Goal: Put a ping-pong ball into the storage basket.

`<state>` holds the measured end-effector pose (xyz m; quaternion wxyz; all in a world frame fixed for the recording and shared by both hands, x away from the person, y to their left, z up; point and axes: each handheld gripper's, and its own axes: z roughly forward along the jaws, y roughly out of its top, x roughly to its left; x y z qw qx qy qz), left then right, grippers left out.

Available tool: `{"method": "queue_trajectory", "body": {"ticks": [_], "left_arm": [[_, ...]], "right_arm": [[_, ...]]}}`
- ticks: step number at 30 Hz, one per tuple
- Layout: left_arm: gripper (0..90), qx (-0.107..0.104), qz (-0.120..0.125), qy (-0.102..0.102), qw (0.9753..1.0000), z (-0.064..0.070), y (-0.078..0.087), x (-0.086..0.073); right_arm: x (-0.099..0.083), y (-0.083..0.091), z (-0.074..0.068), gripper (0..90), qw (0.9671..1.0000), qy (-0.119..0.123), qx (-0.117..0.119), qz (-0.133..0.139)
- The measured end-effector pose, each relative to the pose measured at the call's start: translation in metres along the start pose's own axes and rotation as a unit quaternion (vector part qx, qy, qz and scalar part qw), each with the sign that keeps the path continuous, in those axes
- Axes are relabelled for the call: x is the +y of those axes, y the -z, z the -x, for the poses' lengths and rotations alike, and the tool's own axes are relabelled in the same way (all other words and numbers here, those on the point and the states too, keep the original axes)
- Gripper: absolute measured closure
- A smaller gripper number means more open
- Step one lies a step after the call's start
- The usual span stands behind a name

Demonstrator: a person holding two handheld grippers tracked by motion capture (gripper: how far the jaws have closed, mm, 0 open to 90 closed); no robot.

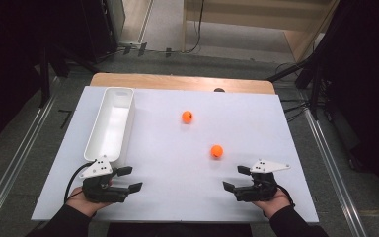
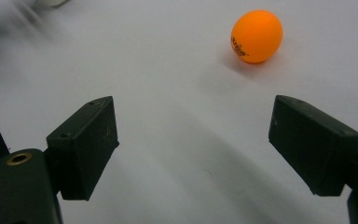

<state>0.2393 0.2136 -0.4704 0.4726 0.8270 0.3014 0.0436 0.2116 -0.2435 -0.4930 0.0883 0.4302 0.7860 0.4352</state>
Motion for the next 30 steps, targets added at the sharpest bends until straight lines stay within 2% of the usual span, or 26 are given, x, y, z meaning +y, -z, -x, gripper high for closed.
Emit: {"method": "queue_trajectory", "body": {"ticks": [8, 13, 19, 30], "left_arm": [[30.7, 0.001, -0.003, -0.002, 1.0000, 0.0001, -0.0004, 0.0000], [30.7, -0.003, -0.005, -0.001, 1.0000, 0.0006, 0.0000, -0.0001], [30.7, -0.001, -0.004, 0.003, 1.0000, 0.0004, -0.0007, 0.0003], [30.7, 0.005, -0.011, -0.002, 0.9999, 0.0011, -0.0009, 0.0008]], "right_arm": [[-0.0005, 0.0000, -0.0003, 14.1, 1.0000, -0.003, -0.005, -0.008], [0.0001, 0.0002, -0.0013, 14.1, 1.0000, -0.002, 0.001, -0.001], [-0.0005, -0.0005, -0.0007, 14.1, 1.0000, 0.002, -0.004, -0.006], [-0.0007, -0.0009, -0.0015, 14.1, 0.9999, -0.002, -0.003, -0.011]]}}
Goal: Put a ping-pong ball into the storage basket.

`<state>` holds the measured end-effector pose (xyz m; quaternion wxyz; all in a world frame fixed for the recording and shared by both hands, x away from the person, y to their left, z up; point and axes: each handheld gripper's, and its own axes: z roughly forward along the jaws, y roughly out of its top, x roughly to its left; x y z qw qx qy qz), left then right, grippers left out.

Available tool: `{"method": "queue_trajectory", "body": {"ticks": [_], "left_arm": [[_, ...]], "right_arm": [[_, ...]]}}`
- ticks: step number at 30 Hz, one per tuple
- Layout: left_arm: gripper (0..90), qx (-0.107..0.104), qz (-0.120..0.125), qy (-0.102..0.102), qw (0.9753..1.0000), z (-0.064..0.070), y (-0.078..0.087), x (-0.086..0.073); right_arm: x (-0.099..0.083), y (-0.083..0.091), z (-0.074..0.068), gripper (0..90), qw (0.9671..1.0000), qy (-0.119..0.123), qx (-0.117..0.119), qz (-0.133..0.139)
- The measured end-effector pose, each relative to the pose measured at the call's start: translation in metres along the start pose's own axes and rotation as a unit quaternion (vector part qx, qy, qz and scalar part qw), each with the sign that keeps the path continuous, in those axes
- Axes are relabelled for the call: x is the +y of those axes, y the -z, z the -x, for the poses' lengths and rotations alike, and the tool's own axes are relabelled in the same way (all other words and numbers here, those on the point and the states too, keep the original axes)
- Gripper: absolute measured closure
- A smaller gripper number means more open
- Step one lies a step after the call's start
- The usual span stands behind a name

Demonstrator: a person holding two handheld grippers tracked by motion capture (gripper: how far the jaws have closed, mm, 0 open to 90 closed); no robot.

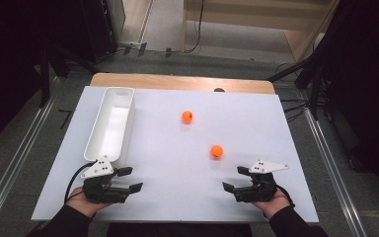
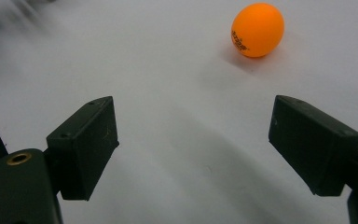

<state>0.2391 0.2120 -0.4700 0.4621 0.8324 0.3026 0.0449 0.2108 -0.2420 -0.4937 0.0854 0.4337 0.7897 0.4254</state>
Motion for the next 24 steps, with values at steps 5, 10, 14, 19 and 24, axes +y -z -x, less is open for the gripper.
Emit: {"method": "queue_trajectory", "body": {"ticks": [5, 10, 14, 19, 24], "left_arm": [[30.7, -0.001, -0.001, 0.003, 1.0000, 0.0002, -0.0003, 0.0001], [30.7, 0.000, -0.001, 0.004, 1.0000, 0.0002, -0.0007, 0.0001], [30.7, -0.001, -0.001, 0.003, 1.0000, 0.0006, -0.0018, 0.0001], [30.7, 0.001, -0.001, 0.003, 1.0000, 0.0007, -0.0021, 0.0002], [30.7, 0.003, -0.003, 0.000, 1.0000, 0.0007, -0.0025, 0.0003]], "right_arm": [[-0.0001, -0.0001, -0.0002, 14.1, 1.0000, 0.000, 0.000, -0.002], [-0.0001, -0.0001, -0.0001, 14.1, 1.0000, 0.003, -0.001, -0.004], [-0.0001, -0.0007, 0.0001, 14.1, 1.0000, 0.006, -0.001, -0.002], [-0.0002, -0.0001, 0.0001, 14.1, 1.0000, 0.004, -0.001, -0.004], [-0.0001, -0.0006, 0.0000, 14.1, 1.0000, 0.008, 0.000, -0.004]]}}
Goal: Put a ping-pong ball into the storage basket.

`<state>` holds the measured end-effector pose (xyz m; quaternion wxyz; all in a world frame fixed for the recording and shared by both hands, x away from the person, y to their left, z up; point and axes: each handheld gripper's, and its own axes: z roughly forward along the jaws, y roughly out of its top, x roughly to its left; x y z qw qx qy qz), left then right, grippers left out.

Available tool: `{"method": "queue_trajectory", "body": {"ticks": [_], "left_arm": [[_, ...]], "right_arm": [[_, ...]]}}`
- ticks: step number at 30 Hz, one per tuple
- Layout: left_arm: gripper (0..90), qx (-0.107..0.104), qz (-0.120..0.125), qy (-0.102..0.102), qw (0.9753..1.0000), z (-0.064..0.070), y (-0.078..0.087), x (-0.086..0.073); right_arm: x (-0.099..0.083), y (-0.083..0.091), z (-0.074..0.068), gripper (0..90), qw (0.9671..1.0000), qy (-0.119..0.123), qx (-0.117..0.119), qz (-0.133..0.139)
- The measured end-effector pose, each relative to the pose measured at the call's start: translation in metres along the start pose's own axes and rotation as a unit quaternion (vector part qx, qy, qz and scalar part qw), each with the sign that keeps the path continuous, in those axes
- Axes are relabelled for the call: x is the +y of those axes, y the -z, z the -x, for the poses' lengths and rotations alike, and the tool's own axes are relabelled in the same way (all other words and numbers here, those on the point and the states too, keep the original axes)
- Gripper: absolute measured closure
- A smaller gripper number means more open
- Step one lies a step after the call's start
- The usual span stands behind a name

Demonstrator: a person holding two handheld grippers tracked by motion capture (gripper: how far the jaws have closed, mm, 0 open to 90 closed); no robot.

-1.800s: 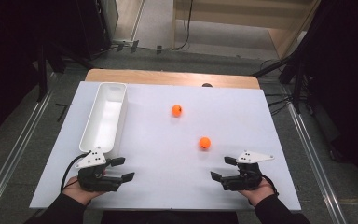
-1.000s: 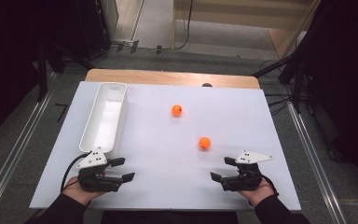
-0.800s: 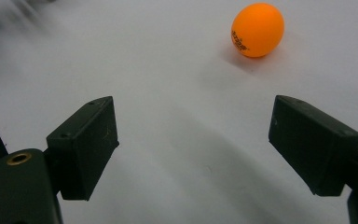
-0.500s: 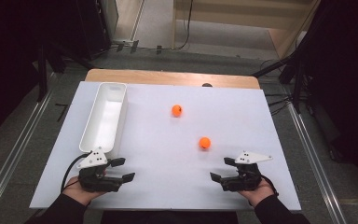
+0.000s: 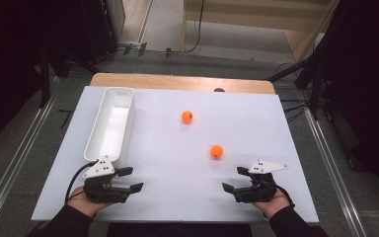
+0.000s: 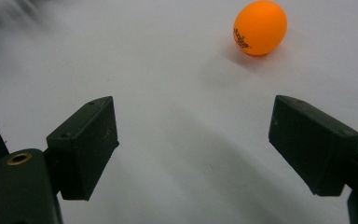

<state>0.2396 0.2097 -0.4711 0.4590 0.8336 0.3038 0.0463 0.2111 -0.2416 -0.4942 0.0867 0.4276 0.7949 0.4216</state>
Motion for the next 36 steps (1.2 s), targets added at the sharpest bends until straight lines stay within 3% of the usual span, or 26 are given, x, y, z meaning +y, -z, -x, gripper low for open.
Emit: {"method": "queue_trajectory", "body": {"ticks": [7, 11, 15, 21, 28, 32, 36], "left_arm": [[30.7, 0.001, -0.005, -0.007, 1.0000, 0.002, -0.002, 0.001], [30.8, -0.003, -0.018, 0.002, 0.9998, 0.005, -0.006, 0.005], [30.7, -0.015, -0.028, -0.012, 0.9994, 0.010, -0.013, 0.009], [30.6, -0.020, -0.027, -0.011, 0.9994, 0.012, -0.017, 0.013], [20.9, -0.026, -0.017, -0.003, 0.9995, 0.015, -0.023, 0.019], [20.8, -0.023, -0.023, -0.016, 0.9993, 0.019, -0.027, 0.022], [20.8, -0.021, -0.025, -0.011, 0.9994, 0.019, -0.030, 0.024]], "right_arm": [[0.000, -0.001, 0.000, 14.1, 1.0000, -0.002, 0.000, -0.001], [0.000, -0.001, -0.001, 14.2, 1.0000, -0.003, 0.000, -0.003], [0.000, -0.001, -0.001, 14.1, 1.0000, -0.004, 0.000, -0.003], [0.000, -0.002, 0.000, 14.2, 1.0000, -0.003, -0.001, -0.004], [-0.001, -0.001, 0.000, 14.1, 1.0000, -0.002, -0.002, -0.005], [0.000, -0.001, 0.000, 14.1, 1.0000, -0.002, -0.002, -0.005], [-0.001, -0.002, 0.000, 14.1, 1.0000, 0.000, -0.002, -0.005]]}}
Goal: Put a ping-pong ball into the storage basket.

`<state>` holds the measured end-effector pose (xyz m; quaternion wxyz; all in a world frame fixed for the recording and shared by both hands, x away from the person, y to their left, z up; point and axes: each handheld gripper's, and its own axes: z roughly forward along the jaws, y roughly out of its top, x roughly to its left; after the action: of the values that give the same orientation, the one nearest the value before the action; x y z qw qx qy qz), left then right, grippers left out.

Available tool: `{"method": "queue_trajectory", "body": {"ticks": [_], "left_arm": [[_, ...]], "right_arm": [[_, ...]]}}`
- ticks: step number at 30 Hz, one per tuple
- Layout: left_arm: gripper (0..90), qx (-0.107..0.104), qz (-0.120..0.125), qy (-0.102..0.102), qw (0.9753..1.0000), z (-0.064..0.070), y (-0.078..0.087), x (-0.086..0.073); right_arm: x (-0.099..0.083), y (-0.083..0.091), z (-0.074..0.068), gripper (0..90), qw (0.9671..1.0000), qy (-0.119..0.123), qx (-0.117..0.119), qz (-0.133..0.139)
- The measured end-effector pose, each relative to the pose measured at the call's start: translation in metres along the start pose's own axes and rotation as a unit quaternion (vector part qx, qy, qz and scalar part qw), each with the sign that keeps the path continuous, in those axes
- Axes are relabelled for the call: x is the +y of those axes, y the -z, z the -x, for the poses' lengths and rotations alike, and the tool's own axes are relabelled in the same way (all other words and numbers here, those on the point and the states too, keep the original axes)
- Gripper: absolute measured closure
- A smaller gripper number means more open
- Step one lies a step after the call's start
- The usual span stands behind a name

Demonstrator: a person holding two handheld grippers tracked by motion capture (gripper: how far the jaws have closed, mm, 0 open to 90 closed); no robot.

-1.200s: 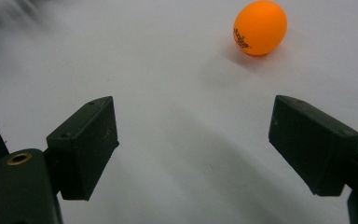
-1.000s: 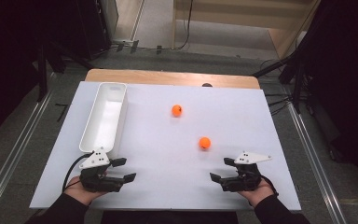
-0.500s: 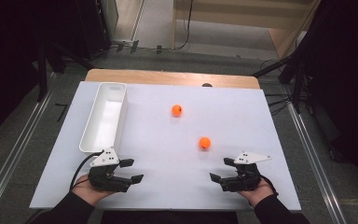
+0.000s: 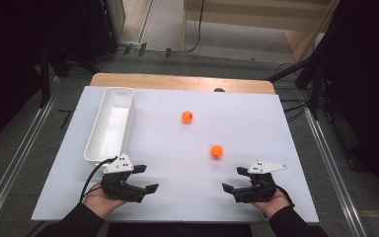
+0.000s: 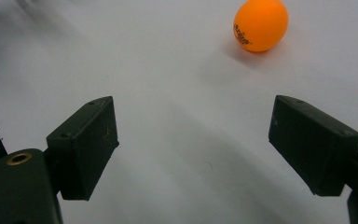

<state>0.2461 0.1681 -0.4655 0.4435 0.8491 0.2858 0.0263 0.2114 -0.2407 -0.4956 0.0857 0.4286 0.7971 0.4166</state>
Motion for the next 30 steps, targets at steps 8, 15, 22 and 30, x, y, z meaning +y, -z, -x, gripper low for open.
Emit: {"method": "queue_trajectory", "body": {"ticks": [8, 15, 22, 30], "left_arm": [[2.3, -0.005, -0.003, 0.005, 1.0000, 0.003, -0.009, 0.006], [0.0, 0.000, -0.007, -0.005, 1.0000, 0.007, -0.016, 0.010], [0.0, 0.007, 0.002, -0.005, 1.0000, 0.004, -0.019, 0.016], [0.0, 0.007, 0.003, -0.001, 1.0000, 0.001, -0.026, 0.022]], "right_arm": [[0.000, -0.001, 0.000, 14.1, 1.0000, 0.000, 0.002, -0.002], [0.000, 0.000, 0.000, 14.1, 1.0000, 0.000, 0.002, -0.002], [0.000, 0.000, -0.001, 14.1, 1.0000, 0.000, 0.002, -0.004], [0.000, 0.000, -0.001, 14.1, 1.0000, -0.002, 0.001, -0.006]]}}
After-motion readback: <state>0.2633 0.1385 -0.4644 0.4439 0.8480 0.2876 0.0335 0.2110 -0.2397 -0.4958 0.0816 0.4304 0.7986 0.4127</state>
